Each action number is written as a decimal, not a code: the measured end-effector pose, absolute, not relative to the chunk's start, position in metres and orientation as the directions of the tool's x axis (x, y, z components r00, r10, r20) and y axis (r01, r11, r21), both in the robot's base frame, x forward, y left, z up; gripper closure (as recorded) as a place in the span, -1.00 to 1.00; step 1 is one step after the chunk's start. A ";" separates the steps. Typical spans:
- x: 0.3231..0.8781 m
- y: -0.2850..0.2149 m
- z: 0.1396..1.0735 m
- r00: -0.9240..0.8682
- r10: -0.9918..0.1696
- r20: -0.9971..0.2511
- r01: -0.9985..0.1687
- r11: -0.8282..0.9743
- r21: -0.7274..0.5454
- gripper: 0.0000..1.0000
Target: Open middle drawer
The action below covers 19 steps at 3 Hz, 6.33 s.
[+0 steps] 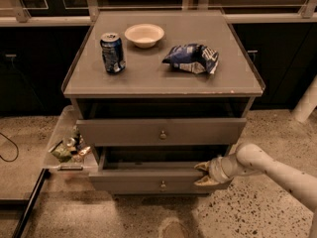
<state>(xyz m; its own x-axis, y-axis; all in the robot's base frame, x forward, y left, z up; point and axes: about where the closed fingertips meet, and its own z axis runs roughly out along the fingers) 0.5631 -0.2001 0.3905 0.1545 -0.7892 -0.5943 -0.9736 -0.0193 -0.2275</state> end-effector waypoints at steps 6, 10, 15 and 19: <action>0.544 -0.209 0.392 0.151 -0.776 -0.613 -0.976 -0.019 -0.216 -0.26; 0.490 -0.213 0.396 0.189 -0.767 -0.613 -0.972 -0.058 -0.227 0.64; 0.424 -0.212 0.400 0.240 -0.726 -0.644 -0.968 -0.133 -0.211 0.70; 0.391 -0.219 0.399 0.238 -0.717 -0.656 -0.969 -0.130 -0.209 -0.29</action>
Offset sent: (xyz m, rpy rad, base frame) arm -0.1298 -0.0337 0.0186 -0.0054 -0.0442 -0.0106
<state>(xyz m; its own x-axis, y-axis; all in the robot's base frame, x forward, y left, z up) 0.3910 -0.2189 0.3990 0.2376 -0.7168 -0.6556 -0.9692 -0.1301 -0.2090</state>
